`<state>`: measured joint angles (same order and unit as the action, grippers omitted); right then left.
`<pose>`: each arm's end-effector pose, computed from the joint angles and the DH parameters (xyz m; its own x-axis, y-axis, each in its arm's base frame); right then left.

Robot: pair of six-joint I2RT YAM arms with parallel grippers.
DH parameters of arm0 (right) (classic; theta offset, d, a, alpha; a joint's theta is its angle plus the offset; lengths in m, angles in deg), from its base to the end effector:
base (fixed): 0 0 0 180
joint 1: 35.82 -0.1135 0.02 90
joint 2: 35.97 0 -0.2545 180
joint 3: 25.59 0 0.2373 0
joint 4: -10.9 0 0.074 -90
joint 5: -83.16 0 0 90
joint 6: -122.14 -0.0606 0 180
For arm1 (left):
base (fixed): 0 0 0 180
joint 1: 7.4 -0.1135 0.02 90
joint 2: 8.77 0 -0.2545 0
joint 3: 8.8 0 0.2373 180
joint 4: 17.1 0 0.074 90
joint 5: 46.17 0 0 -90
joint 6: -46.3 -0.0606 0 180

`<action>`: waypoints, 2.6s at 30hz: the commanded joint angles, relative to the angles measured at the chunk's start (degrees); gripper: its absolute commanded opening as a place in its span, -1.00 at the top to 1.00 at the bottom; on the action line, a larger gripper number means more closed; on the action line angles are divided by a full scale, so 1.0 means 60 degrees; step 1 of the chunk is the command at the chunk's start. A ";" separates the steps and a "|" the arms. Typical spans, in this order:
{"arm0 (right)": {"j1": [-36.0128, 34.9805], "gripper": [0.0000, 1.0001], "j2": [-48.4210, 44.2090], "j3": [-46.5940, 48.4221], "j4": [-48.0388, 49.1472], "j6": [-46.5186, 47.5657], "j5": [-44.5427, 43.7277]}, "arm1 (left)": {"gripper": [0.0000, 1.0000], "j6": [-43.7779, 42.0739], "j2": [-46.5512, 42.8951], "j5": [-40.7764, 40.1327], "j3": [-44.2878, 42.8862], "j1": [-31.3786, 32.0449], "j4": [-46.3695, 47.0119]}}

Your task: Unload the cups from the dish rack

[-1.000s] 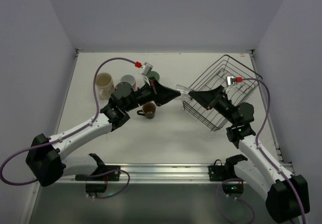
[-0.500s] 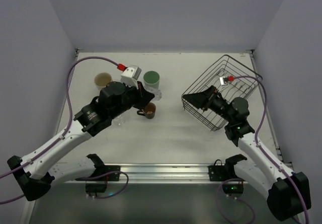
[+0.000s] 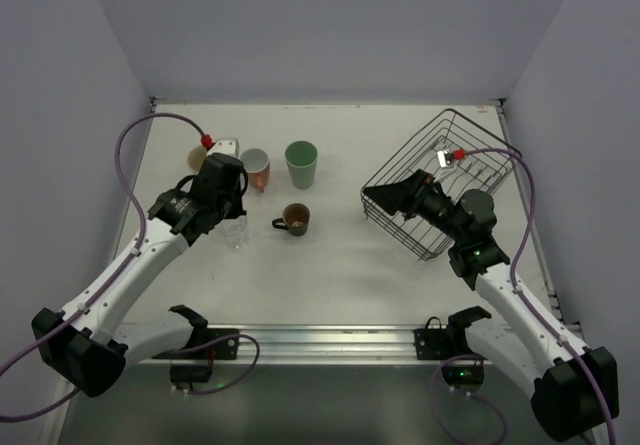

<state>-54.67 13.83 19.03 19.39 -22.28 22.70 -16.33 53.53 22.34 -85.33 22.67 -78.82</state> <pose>0.1972 0.0989 0.2938 -0.5757 0.5512 -0.6040 -0.4790 0.3714 0.7954 0.2014 -0.0909 0.3010 -0.6824 -0.0992 -0.7242 -0.0695 0.9951 -0.0708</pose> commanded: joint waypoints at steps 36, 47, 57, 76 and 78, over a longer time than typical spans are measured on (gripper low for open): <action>-0.0022 -0.97 -0.0991 -0.0235 -0.0253 0.0397 -0.0119 | -0.08 -0.0886 0.2668 0.0346 0.1028 -0.0675 0.1195; -0.0037 -0.96 -0.0347 0.0042 0.0216 0.0134 0.0379 | -0.68 -0.1325 0.1467 -0.0313 -0.1343 -0.0675 0.1005; -0.0066 -0.94 -0.1428 0.0730 -0.1260 0.0878 0.0175 | -1.00 -0.1648 -0.0435 0.1807 -0.1932 -0.0660 0.2332; -0.0066 -0.98 -0.8196 0.2109 -0.8615 0.3885 -0.5829 | -1.00 -0.1765 -0.6662 0.1165 0.1288 -0.0660 0.4329; -0.0066 -0.98 -0.8546 0.1948 -0.8558 0.3752 -0.5977 | -1.00 -0.1663 -0.6795 0.1195 0.1495 -0.0660 0.4286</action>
<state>-55.00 -35.11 31.78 -28.33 -0.84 -7.46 -26.34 13.14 30.86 -78.69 18.97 -55.17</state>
